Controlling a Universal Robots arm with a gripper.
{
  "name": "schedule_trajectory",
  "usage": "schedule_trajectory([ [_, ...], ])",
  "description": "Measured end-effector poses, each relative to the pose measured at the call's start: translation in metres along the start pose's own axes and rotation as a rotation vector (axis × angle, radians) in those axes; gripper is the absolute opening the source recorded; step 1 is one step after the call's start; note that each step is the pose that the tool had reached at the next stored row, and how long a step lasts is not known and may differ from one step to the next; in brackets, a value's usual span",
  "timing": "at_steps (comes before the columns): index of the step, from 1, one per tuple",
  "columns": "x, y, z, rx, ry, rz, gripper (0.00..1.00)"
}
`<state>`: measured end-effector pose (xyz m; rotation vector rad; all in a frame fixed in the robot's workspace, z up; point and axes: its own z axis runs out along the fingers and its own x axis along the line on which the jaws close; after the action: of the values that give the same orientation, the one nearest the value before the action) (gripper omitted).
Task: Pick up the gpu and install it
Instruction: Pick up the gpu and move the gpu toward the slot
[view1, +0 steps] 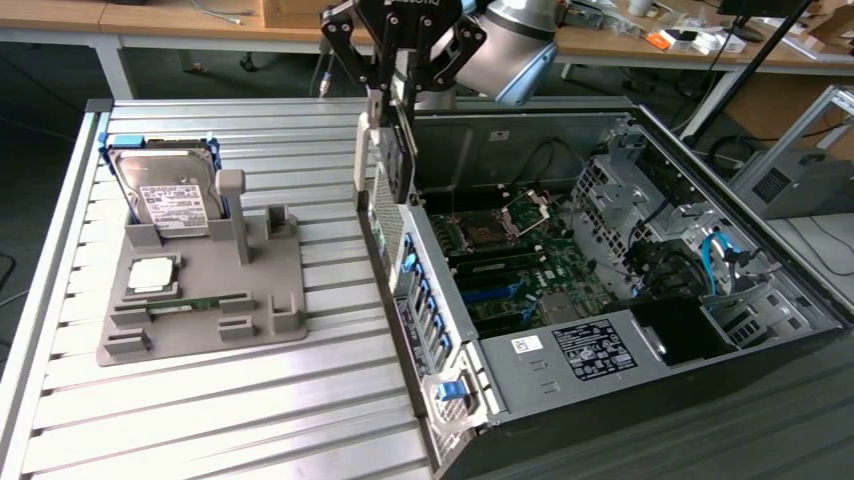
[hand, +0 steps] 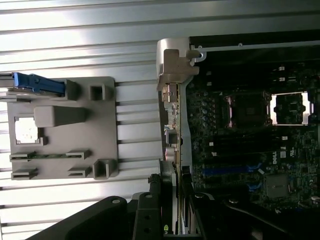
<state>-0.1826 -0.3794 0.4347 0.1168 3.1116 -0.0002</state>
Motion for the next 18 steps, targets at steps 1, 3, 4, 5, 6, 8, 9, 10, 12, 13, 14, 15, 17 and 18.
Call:
schedule_trajectory([
  [1, -0.001, 0.0001, 0.0000, 0.0000, 0.0000, 0.000, 0.27],
  [3, -0.003, 0.0002, 0.0001, 0.0000, 0.0000, 0.000, 0.27],
  [4, -0.004, 0.0002, 0.0001, -0.0001, 0.0000, 0.000, 0.27],
  [5, -0.004, 0.0002, 0.0001, 0.0000, 0.0000, 0.000, 0.27],
  [6, -0.005, 0.0003, 0.0002, -0.0001, 0.0000, 0.000, 0.27],
  [8, -0.006, 0.0003, 0.0002, 0.0000, 0.0000, 0.000, 0.27],
  [9, -0.007, 0.0004, 0.0002, 0.0000, 0.0000, 0.000, 0.27],
  [10, -0.008, 0.0004, 0.0002, 0.0000, 0.0000, 0.000, 0.27],
  [12, -0.009, 0.0005, 0.0002, 0.0000, 0.0000, 0.000, 0.27],
  [13, -0.010, 0.0005, 0.0003, 0.0000, 0.0000, 0.000, 0.27],
  [14, -0.011, 0.0006, 0.0003, 0.0000, 0.0000, 0.000, 0.27],
  [15, -0.012, 0.0006, 0.0004, -0.0001, -0.0001, 0.000, 0.27],
  [17, -0.014, 0.0006, 0.0005, 0.0000, 0.0000, 0.000, 0.27],
  [18, -0.015, 0.0006, 0.0006, -0.0001, 0.0000, 0.000, 0.27],
])
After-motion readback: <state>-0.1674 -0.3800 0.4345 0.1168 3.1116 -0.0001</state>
